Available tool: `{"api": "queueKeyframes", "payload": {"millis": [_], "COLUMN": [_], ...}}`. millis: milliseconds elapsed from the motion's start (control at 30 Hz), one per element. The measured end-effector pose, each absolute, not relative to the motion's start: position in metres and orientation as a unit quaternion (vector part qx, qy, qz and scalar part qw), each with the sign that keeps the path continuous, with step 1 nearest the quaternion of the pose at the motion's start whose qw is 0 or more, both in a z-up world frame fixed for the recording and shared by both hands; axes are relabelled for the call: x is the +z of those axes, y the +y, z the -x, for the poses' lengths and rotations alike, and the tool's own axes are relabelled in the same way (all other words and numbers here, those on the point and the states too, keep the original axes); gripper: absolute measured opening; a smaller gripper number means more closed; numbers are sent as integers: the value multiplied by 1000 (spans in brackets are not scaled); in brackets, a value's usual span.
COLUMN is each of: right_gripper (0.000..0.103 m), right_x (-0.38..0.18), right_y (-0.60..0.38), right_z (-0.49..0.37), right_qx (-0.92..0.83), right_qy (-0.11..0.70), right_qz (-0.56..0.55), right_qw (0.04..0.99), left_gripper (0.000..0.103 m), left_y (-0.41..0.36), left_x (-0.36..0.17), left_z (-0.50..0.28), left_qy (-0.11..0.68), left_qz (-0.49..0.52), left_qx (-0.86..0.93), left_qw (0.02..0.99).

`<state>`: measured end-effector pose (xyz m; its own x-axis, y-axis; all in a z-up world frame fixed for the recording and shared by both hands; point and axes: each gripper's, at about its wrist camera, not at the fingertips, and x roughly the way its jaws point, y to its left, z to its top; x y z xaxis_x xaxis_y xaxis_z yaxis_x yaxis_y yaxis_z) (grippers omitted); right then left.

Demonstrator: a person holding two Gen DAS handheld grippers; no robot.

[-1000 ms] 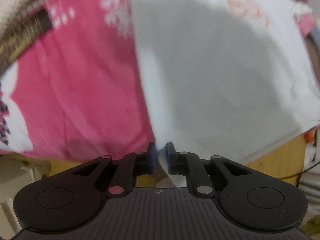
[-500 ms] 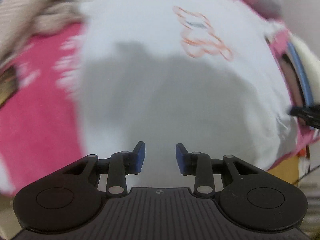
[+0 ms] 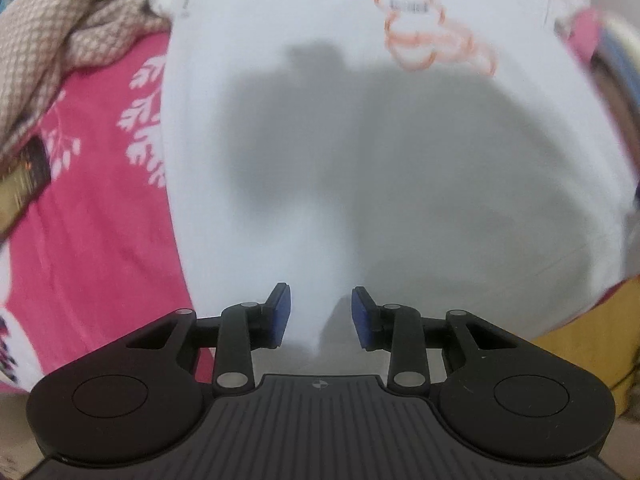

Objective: Fold clothes

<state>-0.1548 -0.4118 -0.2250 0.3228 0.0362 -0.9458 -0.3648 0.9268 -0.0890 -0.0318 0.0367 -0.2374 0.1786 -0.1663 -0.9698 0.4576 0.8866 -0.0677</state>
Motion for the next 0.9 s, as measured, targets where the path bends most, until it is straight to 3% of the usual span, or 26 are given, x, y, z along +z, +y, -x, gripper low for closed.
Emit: {"api": "queueKeyframes", "payload": {"millis": [167, 333, 433, 600, 767, 900], "right_gripper": [3, 5, 5, 4, 5, 5], "right_x": [-246, -218, -213, -268, -256, -223], "right_y": [-435, -401, -371, -349, -421, -390], "right_z": [153, 129, 98, 21, -16, -24], "right_qx": [58, 121, 177, 200, 56, 113], "right_qy": [596, 529, 486, 493, 524, 487], "right_qz": [186, 172, 145, 152, 136, 98], "right_qw": [779, 822, 843, 833, 839, 861], "left_gripper": [31, 32, 32, 33, 31, 33], "left_y": [38, 26, -12, -1, 72, 64], "left_x": [-222, -207, -214, -259, -251, -226], "left_z": [32, 29, 34, 8, -9, -33], "left_qy": [594, 574, 556, 557, 571, 525], "left_qz": [-136, -145, -137, -162, -72, -7], "left_qx": [-188, -184, -219, -164, -96, -144], "left_qw": [771, 785, 790, 798, 812, 839]}}
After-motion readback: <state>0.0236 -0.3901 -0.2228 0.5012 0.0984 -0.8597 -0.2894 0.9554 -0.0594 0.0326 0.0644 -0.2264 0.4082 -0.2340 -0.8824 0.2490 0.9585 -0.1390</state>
